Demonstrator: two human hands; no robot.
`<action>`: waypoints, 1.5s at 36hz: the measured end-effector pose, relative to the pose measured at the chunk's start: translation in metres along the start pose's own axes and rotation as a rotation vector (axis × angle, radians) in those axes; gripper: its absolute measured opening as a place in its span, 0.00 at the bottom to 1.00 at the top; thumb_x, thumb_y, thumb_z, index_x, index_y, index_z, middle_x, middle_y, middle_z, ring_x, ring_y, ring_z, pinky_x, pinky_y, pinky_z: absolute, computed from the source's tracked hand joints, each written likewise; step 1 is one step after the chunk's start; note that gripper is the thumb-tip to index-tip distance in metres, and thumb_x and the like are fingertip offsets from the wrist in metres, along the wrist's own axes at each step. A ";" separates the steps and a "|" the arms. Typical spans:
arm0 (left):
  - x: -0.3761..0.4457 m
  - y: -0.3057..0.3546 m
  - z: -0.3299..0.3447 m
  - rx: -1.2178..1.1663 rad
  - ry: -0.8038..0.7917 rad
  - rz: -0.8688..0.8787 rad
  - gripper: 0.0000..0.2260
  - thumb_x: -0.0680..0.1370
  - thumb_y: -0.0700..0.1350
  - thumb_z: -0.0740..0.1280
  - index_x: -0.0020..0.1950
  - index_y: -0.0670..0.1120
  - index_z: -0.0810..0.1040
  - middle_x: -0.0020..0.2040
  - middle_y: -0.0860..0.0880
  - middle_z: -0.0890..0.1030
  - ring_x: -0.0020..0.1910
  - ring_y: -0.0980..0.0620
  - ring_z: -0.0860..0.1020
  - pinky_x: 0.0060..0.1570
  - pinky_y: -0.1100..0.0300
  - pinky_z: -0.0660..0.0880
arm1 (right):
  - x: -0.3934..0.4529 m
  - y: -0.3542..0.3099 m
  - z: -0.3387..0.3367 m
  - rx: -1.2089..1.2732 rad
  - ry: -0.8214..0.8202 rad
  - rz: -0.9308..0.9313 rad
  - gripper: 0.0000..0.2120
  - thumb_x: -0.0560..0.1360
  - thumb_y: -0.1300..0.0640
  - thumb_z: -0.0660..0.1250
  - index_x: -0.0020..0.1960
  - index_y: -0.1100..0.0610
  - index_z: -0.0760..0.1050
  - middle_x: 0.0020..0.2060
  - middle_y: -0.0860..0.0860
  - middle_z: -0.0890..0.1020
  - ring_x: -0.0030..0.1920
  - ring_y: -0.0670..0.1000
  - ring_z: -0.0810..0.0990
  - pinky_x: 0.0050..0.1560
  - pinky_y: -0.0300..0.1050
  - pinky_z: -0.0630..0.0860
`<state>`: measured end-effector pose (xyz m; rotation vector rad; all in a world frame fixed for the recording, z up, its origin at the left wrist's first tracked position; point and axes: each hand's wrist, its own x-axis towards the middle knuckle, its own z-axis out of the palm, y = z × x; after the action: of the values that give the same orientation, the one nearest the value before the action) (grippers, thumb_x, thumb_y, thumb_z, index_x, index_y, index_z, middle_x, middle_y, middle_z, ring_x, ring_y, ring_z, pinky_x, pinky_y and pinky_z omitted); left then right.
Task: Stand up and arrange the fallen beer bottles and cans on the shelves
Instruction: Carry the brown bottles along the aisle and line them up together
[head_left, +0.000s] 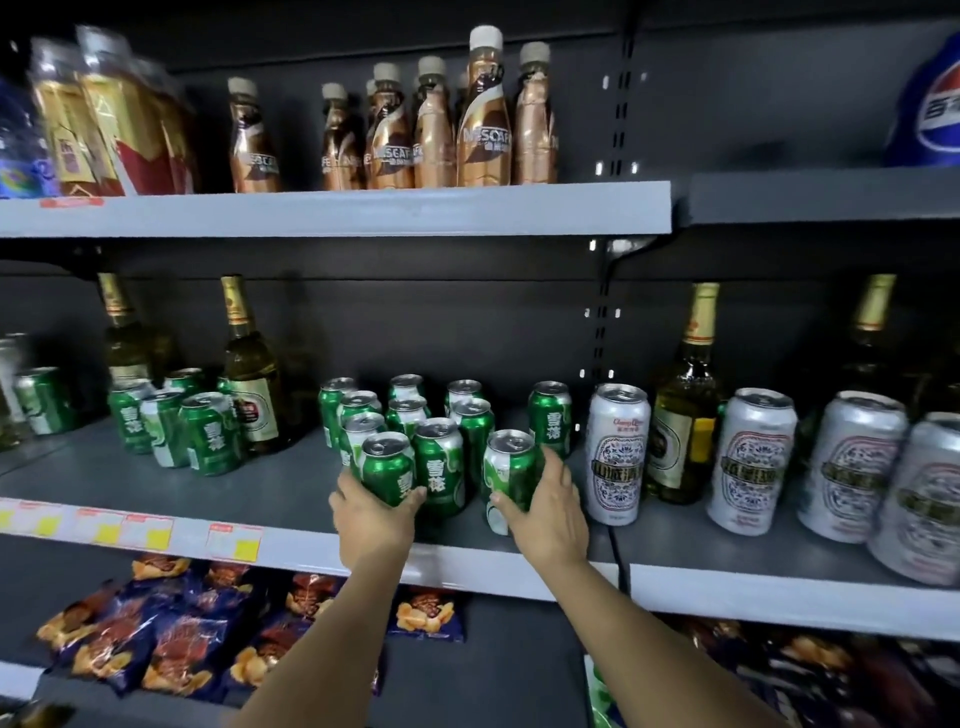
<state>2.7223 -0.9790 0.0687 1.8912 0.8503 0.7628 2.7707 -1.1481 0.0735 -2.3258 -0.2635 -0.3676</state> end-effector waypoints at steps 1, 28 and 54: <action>-0.006 0.002 0.000 0.008 0.052 0.026 0.41 0.69 0.51 0.78 0.75 0.43 0.59 0.68 0.39 0.65 0.67 0.37 0.67 0.58 0.42 0.70 | -0.004 0.004 -0.003 -0.005 0.024 -0.006 0.39 0.74 0.43 0.69 0.76 0.56 0.54 0.70 0.54 0.69 0.68 0.56 0.69 0.61 0.49 0.71; -0.389 0.173 0.218 -0.139 -0.310 0.600 0.20 0.78 0.49 0.68 0.66 0.43 0.71 0.62 0.43 0.72 0.59 0.42 0.72 0.43 0.52 0.72 | -0.132 0.321 -0.359 -0.229 0.509 0.279 0.18 0.80 0.50 0.62 0.67 0.55 0.68 0.59 0.50 0.77 0.56 0.54 0.79 0.50 0.50 0.76; -0.453 0.317 0.493 -0.178 -0.742 0.480 0.33 0.75 0.45 0.72 0.75 0.48 0.59 0.73 0.46 0.65 0.69 0.46 0.69 0.62 0.54 0.69 | 0.052 0.488 -0.466 -0.257 0.286 0.285 0.14 0.79 0.56 0.62 0.64 0.55 0.70 0.57 0.52 0.79 0.57 0.54 0.77 0.50 0.43 0.70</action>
<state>2.9255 -1.6911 0.0798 2.0120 -0.1330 0.3293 2.8782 -1.8161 0.0854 -2.4755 0.2675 -0.6108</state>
